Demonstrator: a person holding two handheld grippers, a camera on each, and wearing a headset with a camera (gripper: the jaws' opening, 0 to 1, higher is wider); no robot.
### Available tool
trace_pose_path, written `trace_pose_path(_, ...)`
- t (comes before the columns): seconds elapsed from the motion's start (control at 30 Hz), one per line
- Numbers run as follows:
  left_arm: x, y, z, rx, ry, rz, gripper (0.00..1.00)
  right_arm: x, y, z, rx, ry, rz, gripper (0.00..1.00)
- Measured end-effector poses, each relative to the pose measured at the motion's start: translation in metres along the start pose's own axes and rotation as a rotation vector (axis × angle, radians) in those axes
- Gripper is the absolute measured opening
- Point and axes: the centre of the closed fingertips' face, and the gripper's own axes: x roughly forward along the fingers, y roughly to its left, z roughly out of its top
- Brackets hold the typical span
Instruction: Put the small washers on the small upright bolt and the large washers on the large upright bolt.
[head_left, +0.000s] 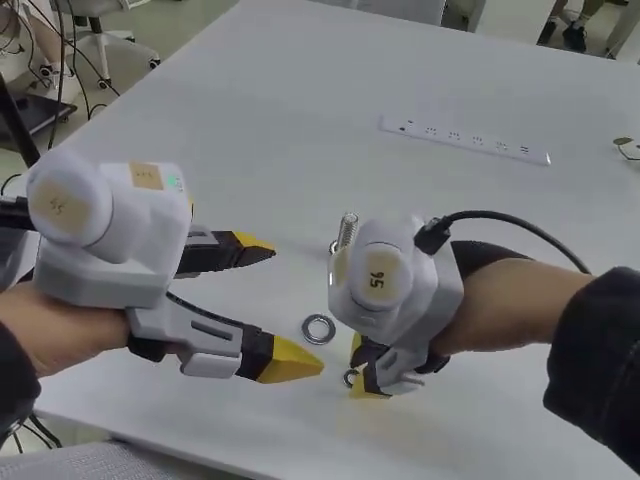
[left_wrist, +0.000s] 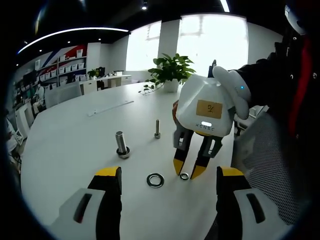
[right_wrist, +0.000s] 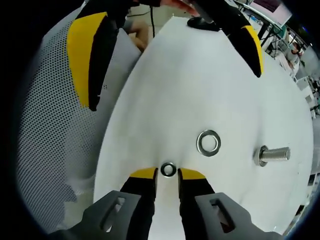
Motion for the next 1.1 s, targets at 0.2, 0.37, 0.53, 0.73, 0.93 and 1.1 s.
trace_pose_path(0.2, 0.000, 0.000, 0.001, -0.001, -0.003, 0.002, 0.77, 0.000, 0.002, 0.000, -0.022, -0.002, 0.000, 0.16)
trace_pose_path(0.37, 0.000, -0.001, 0.001, 0.000, -0.003, 0.001, 0.77, -0.001, -0.001, 0.000, -0.004, -0.018, 0.008, 0.14)
trace_pose_path(0.53, 0.000, -0.001, 0.001, 0.000, -0.002, -0.001, 0.77, -0.001, -0.002, 0.001, 0.010, -0.022, 0.007, 0.13)
trace_pose_path(0.73, -0.001, -0.001, 0.001, -0.002, -0.002, -0.003, 0.77, -0.002, -0.001, 0.002, 0.025, -0.026, 0.019, 0.13)
trace_pose_path(0.93, -0.001, -0.002, 0.001, 0.000, 0.000, -0.007, 0.77, -0.004, -0.002, -0.004, 0.046, -0.015, 0.018, 0.13)
trace_pose_path(1.1, -0.001, -0.002, 0.001, 0.002, 0.002, -0.010, 0.77, -0.006, -0.003, -0.012, 0.065, -0.006, 0.016, 0.13)
